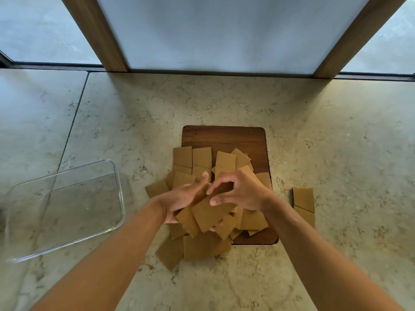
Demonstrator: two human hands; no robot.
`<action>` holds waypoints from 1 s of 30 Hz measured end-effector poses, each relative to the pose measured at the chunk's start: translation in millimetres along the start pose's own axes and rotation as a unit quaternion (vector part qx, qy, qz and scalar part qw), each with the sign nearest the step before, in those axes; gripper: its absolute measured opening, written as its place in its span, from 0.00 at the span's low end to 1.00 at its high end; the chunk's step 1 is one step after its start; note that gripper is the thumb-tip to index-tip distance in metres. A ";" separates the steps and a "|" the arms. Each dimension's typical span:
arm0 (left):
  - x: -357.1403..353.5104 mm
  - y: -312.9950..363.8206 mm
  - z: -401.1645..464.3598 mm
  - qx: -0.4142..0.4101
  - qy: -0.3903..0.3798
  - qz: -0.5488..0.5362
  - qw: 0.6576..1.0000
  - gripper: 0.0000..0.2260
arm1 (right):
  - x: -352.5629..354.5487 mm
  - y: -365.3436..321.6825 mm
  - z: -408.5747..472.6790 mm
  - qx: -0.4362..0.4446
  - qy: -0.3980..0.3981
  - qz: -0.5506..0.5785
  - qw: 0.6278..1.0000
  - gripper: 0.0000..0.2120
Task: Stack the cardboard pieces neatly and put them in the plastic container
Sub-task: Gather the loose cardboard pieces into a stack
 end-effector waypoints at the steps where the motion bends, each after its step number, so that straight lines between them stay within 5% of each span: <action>1: -8.0 -0.8 -1.4 -0.003 -0.040 -0.026 0.999 0.31 | -7.1 -6.6 5.8 0.024 -0.007 -0.026 0.999 0.13; 5: 5.1 4.9 -1.3 -0.104 -0.005 -0.139 0.985 0.31 | -2.9 -19.3 14.4 0.092 0.184 -0.009 0.979 0.27; 8: 31.3 4.2 -6.2 -0.176 0.103 -0.182 0.962 0.28 | 18.8 8.0 -8.2 0.013 0.367 -0.005 0.930 0.19; 10: 50.1 -3.1 -13.9 -0.207 0.180 -0.231 0.933 0.27 | 10.6 36.7 -21.1 -0.119 0.328 -0.135 0.927 0.25; 12: 61.7 -11.1 -21.7 -0.216 0.221 -0.310 0.899 0.15 | -8.4 58.1 -36.0 -0.210 0.269 -0.238 0.910 0.38; 14: 67.2 -16.1 -25.2 -0.206 0.223 -0.355 0.884 0.06 | -21.7 64.5 -46.3 -0.221 0.271 -0.273 0.896 0.46; 15: 70.8 -17.4 -26.5 -0.201 0.231 -0.349 0.886 0.09 | -26.2 65.2 -47.5 -0.216 0.274 -0.273 0.896 0.47; 22: 73.6 -18.5 -28.8 -0.131 0.278 -0.277 0.910 0.17 | -16.0 71.2 -50.9 -0.188 0.258 -0.014 0.947 0.36; 28: 56.6 5.8 -22.7 -0.139 0.309 -0.024 0.941 0.25 | 4.0 44.7 -51.2 -0.047 0.227 0.158 0.960 0.08; 30: 45.9 11.5 -16.9 -0.119 0.264 0.059 0.955 0.33 | 8.2 30.4 -46.9 -0.004 0.179 0.195 0.964 0.10</action>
Point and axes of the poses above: each hand's wrist, its own z-axis towards the middle knuckle, its own x-axis out of the back of the hand, y = z × x, the point moved 7 cm from there along z, towards the middle knuckle, and after that the axes turned 11 degrees about z, right-handed, at the moved point
